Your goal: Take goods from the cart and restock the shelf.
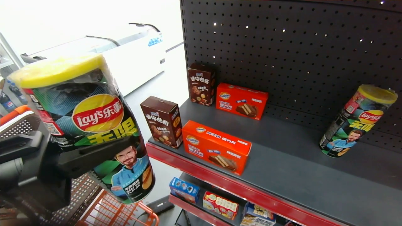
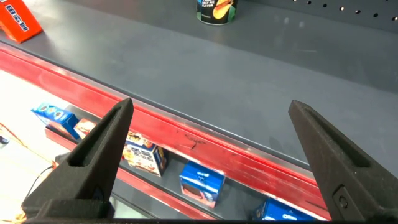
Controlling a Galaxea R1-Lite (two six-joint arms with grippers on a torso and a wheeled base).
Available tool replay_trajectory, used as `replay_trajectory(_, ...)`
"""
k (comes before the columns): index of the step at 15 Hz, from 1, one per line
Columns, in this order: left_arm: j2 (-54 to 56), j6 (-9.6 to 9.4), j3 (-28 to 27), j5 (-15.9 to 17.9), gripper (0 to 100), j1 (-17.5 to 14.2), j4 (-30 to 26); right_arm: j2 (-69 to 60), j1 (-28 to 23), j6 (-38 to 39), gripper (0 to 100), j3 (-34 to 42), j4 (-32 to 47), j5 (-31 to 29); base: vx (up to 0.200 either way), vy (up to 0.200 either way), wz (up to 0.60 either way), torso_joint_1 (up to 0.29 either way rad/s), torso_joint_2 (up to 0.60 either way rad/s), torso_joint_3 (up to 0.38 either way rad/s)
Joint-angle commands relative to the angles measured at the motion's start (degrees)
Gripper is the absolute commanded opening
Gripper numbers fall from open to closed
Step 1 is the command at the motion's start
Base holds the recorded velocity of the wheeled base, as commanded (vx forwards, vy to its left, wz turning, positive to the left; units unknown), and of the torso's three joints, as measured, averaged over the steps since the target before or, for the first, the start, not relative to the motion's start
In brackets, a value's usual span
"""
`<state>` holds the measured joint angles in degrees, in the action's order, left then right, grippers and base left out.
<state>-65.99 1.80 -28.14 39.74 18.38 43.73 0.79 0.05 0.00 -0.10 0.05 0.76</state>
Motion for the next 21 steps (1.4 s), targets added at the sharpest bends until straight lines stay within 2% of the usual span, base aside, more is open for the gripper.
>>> replay_trajectory(1, -0.02, 0.13, 0.45, 0.78, 0, 0.16, 0.04, 0.0, 0.04, 0.0, 100, 0.01, 0.04, 0.04, 0.0, 0.0, 0.0, 0.0, 0.0, 0.0)
replay_trajectory(2, -0.02, 0.13, 0.54, 0.78, 0, -0.01, 0.04, 0.0, -0.05, 0.0, 100, 0.01, 0.04, 0.04, 0.0, 0.0, 0.0, 0.0, 0.0, 0.0)
replay_trajectory(14, -0.46, 0.13, -0.6, 2.01, 0, 0.25, 0.31, 0.0, 0.04, 0.0, 100, 0.01, -0.05, 0.04, 0.0, 0.0, -0.6, 0.002, 0.0, 0.004)
replay_trajectory(21, -0.11, 0.13, 0.45, 2.01, 0, -0.01, 0.31, 0.0, -0.05, -0.26, 100, 0.01, -0.05, 0.04, 0.0, 0.0, 0.0, 0.0, 0.0, 0.0)
